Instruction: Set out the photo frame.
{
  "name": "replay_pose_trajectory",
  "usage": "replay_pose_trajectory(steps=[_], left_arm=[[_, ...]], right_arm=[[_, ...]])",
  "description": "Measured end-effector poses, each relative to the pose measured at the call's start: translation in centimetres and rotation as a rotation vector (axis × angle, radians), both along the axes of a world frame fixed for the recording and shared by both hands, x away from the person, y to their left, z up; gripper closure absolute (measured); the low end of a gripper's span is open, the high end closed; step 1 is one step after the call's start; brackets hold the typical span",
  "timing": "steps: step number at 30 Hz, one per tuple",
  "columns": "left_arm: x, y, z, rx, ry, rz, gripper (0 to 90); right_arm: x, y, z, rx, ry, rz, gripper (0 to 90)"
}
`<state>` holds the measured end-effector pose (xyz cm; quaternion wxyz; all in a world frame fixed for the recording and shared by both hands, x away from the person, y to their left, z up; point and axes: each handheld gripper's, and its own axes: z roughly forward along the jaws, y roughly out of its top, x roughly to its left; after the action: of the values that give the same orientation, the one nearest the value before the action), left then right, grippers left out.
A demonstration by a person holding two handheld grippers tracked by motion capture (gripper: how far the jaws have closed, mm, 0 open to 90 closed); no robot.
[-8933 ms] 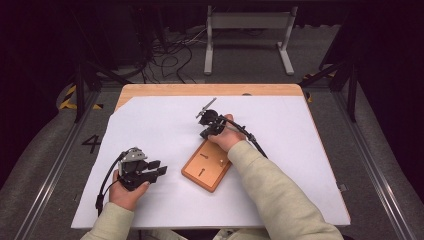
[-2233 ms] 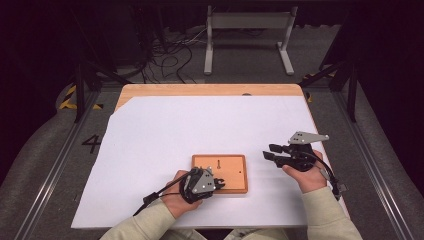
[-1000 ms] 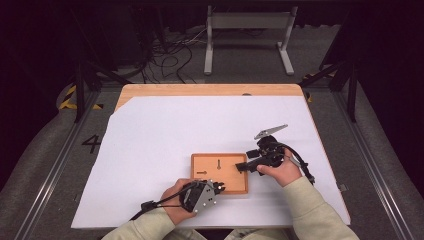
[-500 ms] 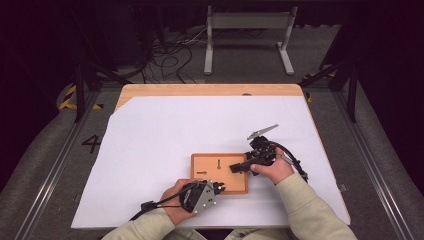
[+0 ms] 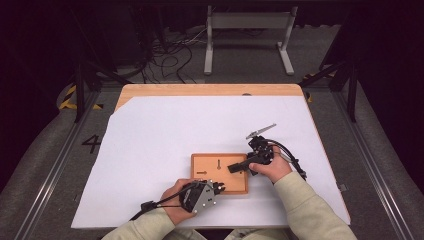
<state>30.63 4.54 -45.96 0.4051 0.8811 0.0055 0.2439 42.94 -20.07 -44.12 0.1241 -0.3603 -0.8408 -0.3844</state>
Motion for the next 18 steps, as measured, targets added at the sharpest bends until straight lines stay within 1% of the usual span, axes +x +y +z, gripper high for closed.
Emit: replay_pose_trajectory(steps=[2, 5, 6, 8, 10, 12, 13, 14, 15, 16, 18], left_arm=[[0.1, 0.0, 0.1, 0.0, 0.007, -0.004, 83.8], [0.2, 0.2, 0.1, -0.003, 0.035, -0.008, 82.5], [0.2, 0.2, 0.1, -0.003, 0.035, -0.008, 81.5], [0.2, 0.4, 0.2, -0.004, 0.06, -0.021, 78.5], [0.2, 0.6, 0.4, -0.006, 0.088, -0.029, 73.8], [0.1, 1.1, 0.9, -0.034, 0.127, -0.034, 68.7], [0.1, 1.4, 1.2, -0.052, 0.14, -0.039, 66.2], [0.1, 1.8, 1.6, -0.081, 0.157, -0.039, 64.1], [0.1, 1.8, 1.6, -0.081, 0.157, -0.039, 62.1], [0.2, 2.6, 2.4, -0.134, 0.208, -0.024, 60.2], [0.3, 3.3, 3.3, -0.162, 0.222, 0.0, 57.7]], right_arm=[[0.0, 0.0, 0.0, -0.004, 0.002, 0.002, 29.1], [0.0, -0.1, 0.1, -0.004, 0.003, 0.012, 30.5], [0.1, -0.2, 0.2, -0.004, 0.004, 0.015, 31.0], [0.0, -0.2, 0.2, -0.003, 0.005, 0.02, 31.6], [0.0, -0.2, 0.3, -0.005, -0.005, 0.024, 31.8], [-0.2, -0.3, 0.5, -0.01, -0.014, 0.031, 32.4], [-0.2, -0.3, 0.6, -0.009, -0.019, 0.034, 32.8], [-0.3, -0.3, 0.7, -0.014, -0.026, 0.038, 33.2], [-0.4, -0.3, 0.8, -0.017, -0.033, 0.042, 33.4], [-0.5, -0.2, 1.0, -0.021, -0.042, 0.046, 33.7], [-0.6, -0.2, 1.2, -0.031, -0.058, 0.054, 34.1]])
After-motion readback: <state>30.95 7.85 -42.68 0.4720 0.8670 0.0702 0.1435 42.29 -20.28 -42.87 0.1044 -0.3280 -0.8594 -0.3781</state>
